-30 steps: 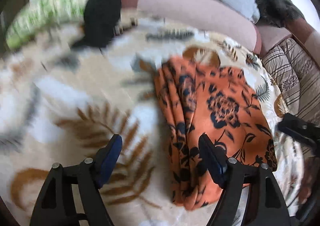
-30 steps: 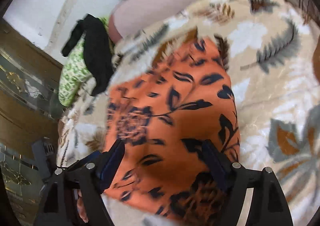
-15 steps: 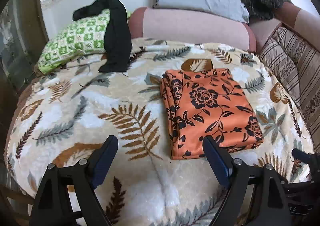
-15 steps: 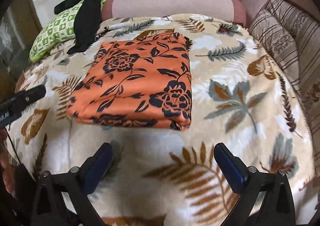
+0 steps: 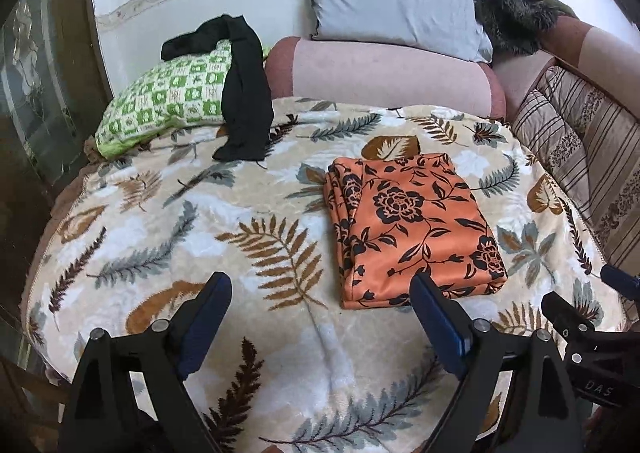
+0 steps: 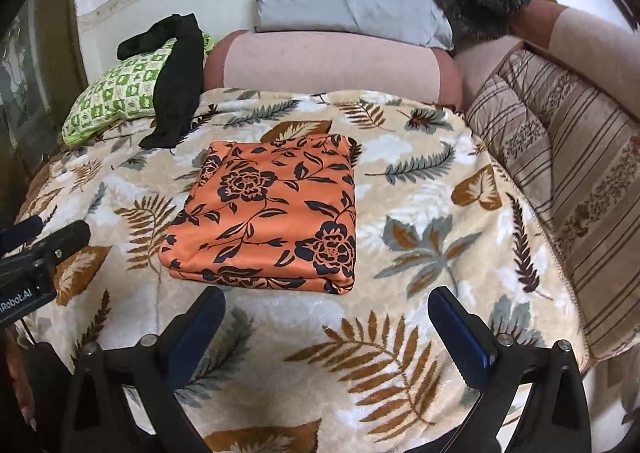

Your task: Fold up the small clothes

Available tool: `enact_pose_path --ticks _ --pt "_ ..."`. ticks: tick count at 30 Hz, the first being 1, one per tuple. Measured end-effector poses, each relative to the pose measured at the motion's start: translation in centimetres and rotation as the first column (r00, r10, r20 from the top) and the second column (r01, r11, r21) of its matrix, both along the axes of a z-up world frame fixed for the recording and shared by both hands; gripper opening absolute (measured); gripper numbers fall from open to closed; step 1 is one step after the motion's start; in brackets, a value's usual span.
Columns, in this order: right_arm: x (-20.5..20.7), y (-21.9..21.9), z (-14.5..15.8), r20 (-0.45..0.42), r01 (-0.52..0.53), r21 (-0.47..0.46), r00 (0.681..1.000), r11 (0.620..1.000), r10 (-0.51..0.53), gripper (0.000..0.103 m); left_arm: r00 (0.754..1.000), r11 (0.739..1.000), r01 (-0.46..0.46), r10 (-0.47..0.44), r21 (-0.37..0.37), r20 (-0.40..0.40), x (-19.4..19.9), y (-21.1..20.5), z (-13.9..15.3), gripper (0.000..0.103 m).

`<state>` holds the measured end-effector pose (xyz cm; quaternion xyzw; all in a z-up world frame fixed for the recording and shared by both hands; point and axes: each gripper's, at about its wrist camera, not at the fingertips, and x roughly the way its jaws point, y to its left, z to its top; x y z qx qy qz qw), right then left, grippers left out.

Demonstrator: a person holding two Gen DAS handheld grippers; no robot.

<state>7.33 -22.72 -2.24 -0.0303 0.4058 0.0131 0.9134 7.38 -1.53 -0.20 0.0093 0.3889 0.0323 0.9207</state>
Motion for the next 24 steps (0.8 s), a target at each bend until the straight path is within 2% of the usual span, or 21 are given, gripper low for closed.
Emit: enact_pose_path --ticks 7,24 --pt "0.2 0.4 0.7 0.014 0.001 -0.018 1.0 1.0 0.0 0.102 0.999 1.0 0.011 -0.012 0.027 0.034 -0.2 -0.8 1.0 0.091" --pt "1.4 1.2 1.2 0.003 -0.017 -0.033 1.0 0.999 0.018 0.102 1.0 1.0 -0.009 0.009 -0.011 -0.004 1.4 -0.3 0.3 0.091"
